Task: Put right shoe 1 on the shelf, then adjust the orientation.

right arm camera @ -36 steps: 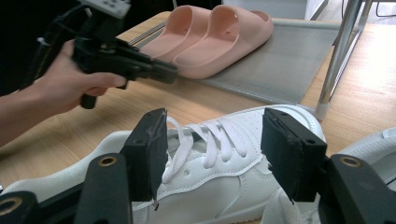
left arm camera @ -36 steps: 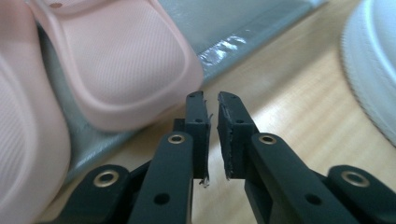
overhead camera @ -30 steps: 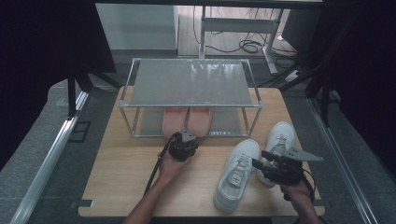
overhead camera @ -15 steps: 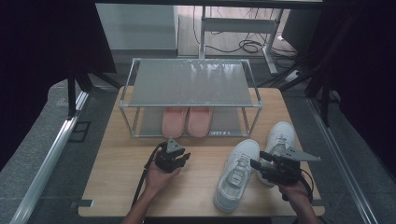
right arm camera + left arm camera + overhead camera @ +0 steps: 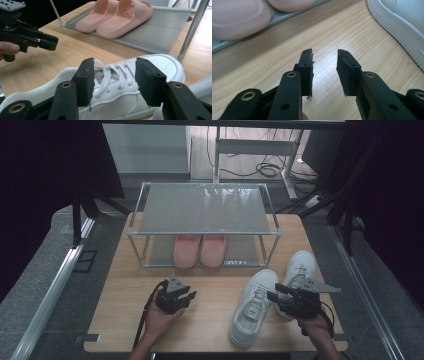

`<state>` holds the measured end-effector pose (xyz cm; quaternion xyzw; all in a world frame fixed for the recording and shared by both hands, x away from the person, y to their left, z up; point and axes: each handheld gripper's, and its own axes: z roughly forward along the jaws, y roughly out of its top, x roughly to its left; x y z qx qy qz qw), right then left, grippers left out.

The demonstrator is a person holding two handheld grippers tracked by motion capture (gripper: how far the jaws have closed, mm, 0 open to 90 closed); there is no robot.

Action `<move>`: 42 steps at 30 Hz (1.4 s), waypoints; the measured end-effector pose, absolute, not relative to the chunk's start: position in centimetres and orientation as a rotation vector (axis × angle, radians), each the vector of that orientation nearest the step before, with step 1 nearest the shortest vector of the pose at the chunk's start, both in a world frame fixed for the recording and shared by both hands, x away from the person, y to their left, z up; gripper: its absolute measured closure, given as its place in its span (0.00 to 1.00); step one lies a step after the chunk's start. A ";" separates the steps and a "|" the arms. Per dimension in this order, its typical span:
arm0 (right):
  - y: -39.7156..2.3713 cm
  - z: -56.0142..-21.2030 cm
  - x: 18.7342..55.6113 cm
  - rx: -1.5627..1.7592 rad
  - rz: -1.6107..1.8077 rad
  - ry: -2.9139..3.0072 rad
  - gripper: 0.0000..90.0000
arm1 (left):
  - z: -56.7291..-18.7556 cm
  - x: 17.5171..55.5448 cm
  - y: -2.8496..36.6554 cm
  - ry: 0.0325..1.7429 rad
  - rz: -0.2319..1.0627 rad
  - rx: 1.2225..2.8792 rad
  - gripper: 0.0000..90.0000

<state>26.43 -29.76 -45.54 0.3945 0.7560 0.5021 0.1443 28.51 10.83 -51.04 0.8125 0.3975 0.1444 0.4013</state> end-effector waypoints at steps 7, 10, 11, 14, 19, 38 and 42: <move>-29.4 -45.5 26.4 1.113 1.454 2.204 0.68 | -51.1 27.4 11.6 1.014 0.375 2.056 0.70; -29.4 -45.4 26.4 1.103 1.461 2.212 0.75 | -51.1 27.2 11.8 1.022 0.374 2.054 0.68; -29.3 -45.4 26.4 1.103 1.465 2.209 0.77 | -51.1 27.2 11.8 1.022 0.374 2.054 0.67; -29.2 -45.4 26.4 1.094 1.475 2.220 0.82 | -51.0 27.3 12.1 1.026 0.370 2.043 0.65; -28.9 -45.3 26.1 1.089 1.477 2.240 0.91 | -50.9 27.4 12.1 1.022 0.364 2.040 0.65; -25.8 -45.4 23.7 1.032 1.403 2.348 1.00 | -50.6 27.4 12.1 1.000 0.350 2.039 0.65; -25.3 -46.0 23.1 1.037 1.376 2.373 1.00 | -50.6 27.5 12.2 1.002 0.350 2.038 0.65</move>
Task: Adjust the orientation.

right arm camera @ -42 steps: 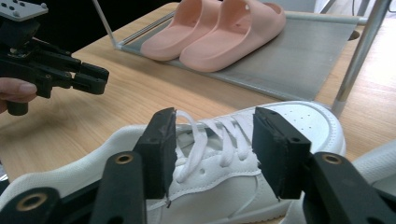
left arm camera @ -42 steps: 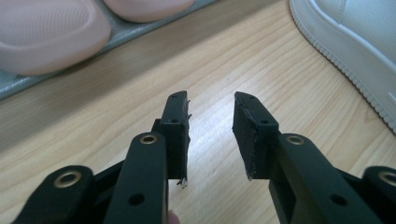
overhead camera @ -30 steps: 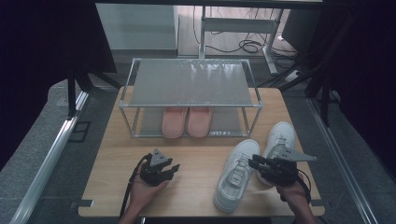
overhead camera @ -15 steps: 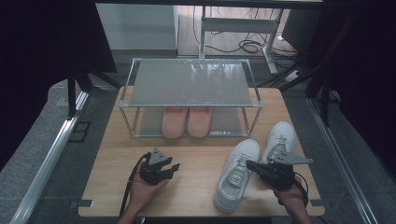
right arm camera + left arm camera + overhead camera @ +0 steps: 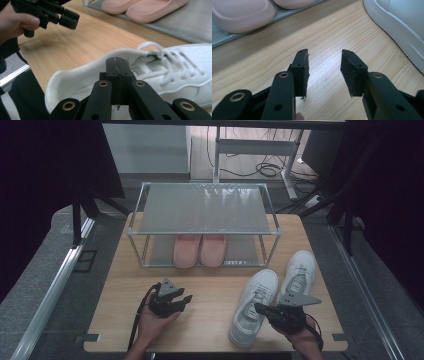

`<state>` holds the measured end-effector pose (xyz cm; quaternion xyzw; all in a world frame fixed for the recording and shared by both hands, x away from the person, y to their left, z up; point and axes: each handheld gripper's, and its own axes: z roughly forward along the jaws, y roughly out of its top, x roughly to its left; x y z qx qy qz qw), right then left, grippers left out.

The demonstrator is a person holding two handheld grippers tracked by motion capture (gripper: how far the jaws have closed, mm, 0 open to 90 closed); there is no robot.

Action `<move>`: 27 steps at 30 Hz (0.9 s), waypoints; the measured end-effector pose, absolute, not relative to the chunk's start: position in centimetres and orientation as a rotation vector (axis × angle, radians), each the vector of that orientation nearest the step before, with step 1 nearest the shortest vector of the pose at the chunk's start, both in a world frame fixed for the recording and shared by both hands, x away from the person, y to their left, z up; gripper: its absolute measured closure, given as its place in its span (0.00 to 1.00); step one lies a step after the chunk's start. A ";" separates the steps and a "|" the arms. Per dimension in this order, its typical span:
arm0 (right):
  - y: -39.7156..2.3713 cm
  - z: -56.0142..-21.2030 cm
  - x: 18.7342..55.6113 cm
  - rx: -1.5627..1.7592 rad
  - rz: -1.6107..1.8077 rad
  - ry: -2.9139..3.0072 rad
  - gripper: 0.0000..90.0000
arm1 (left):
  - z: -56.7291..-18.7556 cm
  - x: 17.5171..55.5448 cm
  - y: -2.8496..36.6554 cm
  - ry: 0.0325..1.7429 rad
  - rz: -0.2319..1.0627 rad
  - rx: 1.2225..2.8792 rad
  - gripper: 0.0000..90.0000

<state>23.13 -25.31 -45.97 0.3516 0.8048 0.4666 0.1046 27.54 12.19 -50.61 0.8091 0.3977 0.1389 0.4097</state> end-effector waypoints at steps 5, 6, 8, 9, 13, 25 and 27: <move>-24.8 -46.5 22.9 1.027 1.352 2.397 1.00 | -50.7 27.6 12.0 1.000 0.347 2.040 0.65; -24.7 -46.7 22.9 1.030 1.349 2.400 1.00 | -50.7 27.6 12.0 0.999 0.347 2.041 0.65; -24.8 -46.9 22.8 1.038 1.344 2.402 1.00 | -50.7 27.6 12.0 1.001 0.347 2.043 0.65; -24.8 -47.0 22.8 1.045 1.344 2.405 1.00 | -50.7 27.6 12.0 1.000 0.346 2.044 0.65; -24.7 -47.2 22.7 1.048 1.343 2.409 1.00 | -50.7 27.6 12.0 1.001 0.348 2.043 0.66; -24.4 -47.7 22.2 1.048 1.324 2.439 1.00 | -50.9 27.6 11.9 1.002 0.346 2.048 0.66; -24.5 -47.7 22.1 1.040 1.314 2.438 1.00 | -50.9 27.7 11.9 1.004 0.348 2.049 0.66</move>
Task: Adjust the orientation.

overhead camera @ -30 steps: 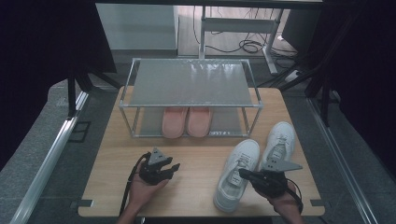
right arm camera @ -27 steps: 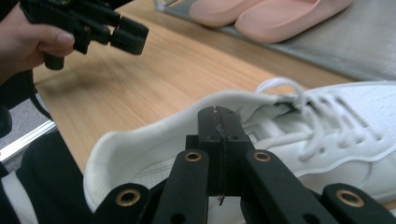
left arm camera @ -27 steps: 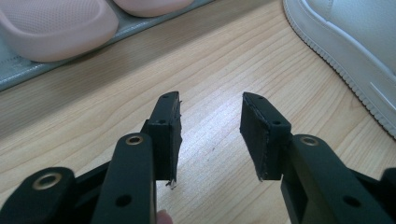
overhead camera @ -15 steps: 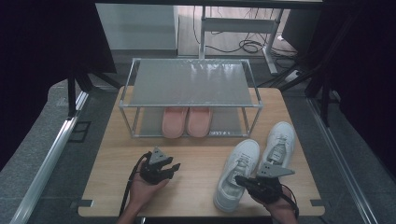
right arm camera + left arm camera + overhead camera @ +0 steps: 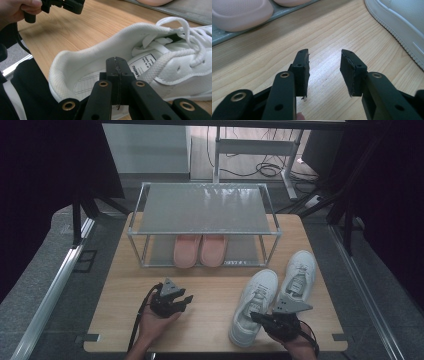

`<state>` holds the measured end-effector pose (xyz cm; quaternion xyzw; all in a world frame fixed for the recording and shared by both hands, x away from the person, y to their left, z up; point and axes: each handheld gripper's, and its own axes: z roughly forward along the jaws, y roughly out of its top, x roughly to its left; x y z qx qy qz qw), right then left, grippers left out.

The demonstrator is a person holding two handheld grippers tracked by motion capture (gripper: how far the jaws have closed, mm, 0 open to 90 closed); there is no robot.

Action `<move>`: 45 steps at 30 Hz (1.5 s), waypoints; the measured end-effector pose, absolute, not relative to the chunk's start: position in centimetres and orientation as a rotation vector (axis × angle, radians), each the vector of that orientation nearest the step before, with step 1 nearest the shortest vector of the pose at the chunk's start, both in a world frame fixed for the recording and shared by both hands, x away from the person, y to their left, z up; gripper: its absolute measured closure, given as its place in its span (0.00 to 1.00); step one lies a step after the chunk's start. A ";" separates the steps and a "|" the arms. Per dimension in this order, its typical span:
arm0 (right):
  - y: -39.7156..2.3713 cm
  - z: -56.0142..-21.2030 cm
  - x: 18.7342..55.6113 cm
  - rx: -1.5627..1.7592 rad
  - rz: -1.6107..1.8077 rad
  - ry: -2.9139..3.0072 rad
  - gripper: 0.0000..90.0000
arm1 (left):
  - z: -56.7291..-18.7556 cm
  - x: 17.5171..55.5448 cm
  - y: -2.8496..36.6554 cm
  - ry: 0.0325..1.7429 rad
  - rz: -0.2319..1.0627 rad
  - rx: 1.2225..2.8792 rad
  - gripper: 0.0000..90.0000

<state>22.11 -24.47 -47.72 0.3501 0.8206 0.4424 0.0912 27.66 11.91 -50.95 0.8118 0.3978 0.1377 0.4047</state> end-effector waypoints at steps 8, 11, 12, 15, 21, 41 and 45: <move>-24.9 -47.6 21.8 1.037 1.284 2.446 1.00 | -51.1 27.7 12.0 1.010 0.347 2.053 0.66; -25.1 -47.6 21.6 1.037 1.276 2.444 1.00 | -51.2 27.7 12.0 1.012 0.349 2.054 0.66; -25.1 -47.6 21.5 1.040 1.274 2.442 1.00 | -51.2 27.7 12.0 1.014 0.349 2.054 0.66; -25.5 -47.5 21.3 1.045 1.270 2.442 1.00 | -51.2 27.8 12.0 1.014 0.349 2.055 0.66; -26.2 -47.5 21.0 1.053 1.261 2.436 1.00 | -51.3 27.8 11.9 1.016 0.349 2.060 0.66; -29.4 -47.7 21.4 1.097 1.230 2.409 1.00 | -51.5 27.9 11.9 1.025 0.347 2.063 0.67; -30.0 -47.6 21.5 1.105 1.226 2.407 1.00 | -51.6 27.9 11.9 1.024 0.346 2.066 0.67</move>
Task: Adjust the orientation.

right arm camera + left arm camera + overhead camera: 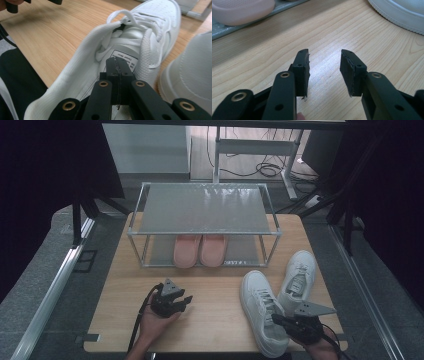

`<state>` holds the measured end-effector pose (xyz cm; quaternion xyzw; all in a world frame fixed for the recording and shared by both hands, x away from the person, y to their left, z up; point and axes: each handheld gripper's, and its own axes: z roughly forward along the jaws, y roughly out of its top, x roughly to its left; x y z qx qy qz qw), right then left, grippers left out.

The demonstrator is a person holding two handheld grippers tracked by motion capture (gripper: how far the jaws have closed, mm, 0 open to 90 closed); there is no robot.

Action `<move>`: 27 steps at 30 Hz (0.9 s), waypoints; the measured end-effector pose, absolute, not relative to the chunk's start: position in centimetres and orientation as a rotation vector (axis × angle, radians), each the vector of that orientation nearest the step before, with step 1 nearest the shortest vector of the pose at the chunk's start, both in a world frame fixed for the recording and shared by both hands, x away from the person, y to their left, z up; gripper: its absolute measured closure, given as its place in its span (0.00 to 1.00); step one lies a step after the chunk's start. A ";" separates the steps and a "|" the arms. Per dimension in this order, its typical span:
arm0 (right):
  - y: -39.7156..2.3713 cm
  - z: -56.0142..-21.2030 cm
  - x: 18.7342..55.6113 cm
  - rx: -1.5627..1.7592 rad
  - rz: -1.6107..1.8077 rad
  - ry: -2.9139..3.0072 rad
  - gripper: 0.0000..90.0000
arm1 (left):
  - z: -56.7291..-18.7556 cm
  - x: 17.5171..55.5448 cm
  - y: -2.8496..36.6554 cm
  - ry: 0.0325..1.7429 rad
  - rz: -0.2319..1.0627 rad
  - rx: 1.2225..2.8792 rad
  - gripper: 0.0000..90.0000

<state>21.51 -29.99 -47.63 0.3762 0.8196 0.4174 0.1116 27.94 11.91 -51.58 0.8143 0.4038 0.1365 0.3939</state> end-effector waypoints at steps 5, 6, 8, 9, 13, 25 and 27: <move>-30.4 -47.6 21.7 1.120 1.228 2.403 1.00 | -51.6 28.0 12.0 1.026 0.348 2.066 0.67; -30.4 -47.6 21.7 1.115 1.232 2.406 1.00 | -51.6 28.0 12.0 1.026 0.347 2.065 0.67; -30.3 -47.4 21.6 1.106 1.245 2.410 1.00 | -51.5 28.0 12.0 1.026 0.348 2.064 0.67; -30.3 -47.2 21.5 1.099 1.251 2.406 1.00 | -51.5 28.0 12.0 1.026 0.348 2.063 0.67; -30.5 -45.9 21.5 1.085 1.291 2.376 1.00 | -51.5 28.0 11.9 1.025 0.347 2.063 0.67; -29.3 -43.5 26.7 1.141 1.218 2.328 1.00 | -51.4 28.0 11.9 1.021 0.345 2.061 0.67; -29.1 -43.6 27.4 1.162 1.208 2.323 1.00 | -51.4 28.0 12.0 1.021 0.346 2.060 0.67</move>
